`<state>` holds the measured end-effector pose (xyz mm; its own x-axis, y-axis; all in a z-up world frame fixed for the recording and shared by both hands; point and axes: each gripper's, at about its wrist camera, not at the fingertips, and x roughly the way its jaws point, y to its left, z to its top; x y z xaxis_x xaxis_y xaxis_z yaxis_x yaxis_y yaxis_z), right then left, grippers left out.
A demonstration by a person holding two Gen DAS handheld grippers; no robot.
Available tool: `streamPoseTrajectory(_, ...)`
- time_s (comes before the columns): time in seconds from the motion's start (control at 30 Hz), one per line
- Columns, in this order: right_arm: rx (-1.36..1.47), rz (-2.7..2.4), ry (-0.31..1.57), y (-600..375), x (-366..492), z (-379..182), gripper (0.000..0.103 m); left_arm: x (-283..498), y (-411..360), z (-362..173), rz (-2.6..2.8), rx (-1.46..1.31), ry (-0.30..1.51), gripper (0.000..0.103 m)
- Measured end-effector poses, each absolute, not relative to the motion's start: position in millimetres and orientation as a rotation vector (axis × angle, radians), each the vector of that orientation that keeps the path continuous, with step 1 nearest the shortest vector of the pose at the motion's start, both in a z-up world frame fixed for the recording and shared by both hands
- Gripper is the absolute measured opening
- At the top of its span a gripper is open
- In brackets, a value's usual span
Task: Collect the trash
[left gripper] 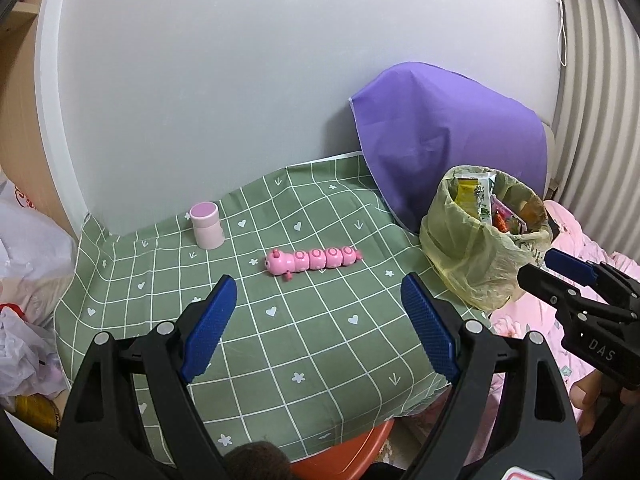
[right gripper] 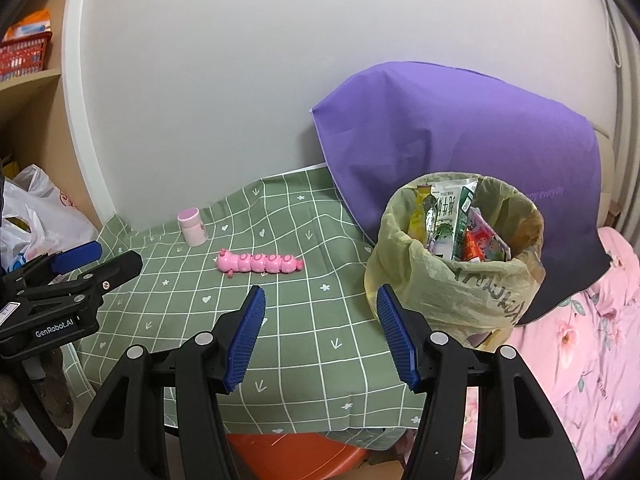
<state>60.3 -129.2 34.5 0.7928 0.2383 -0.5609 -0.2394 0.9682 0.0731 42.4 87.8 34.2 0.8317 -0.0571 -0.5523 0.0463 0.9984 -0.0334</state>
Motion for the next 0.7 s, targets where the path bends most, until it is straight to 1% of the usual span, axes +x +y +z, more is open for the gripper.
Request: streamPoseTrajectory(0.7,-0.003,0.258,0.579,-127.5,55.1,40.3,0.055,38.2,86.7,41.1,-0.062,-0.025,0.563,0.080)
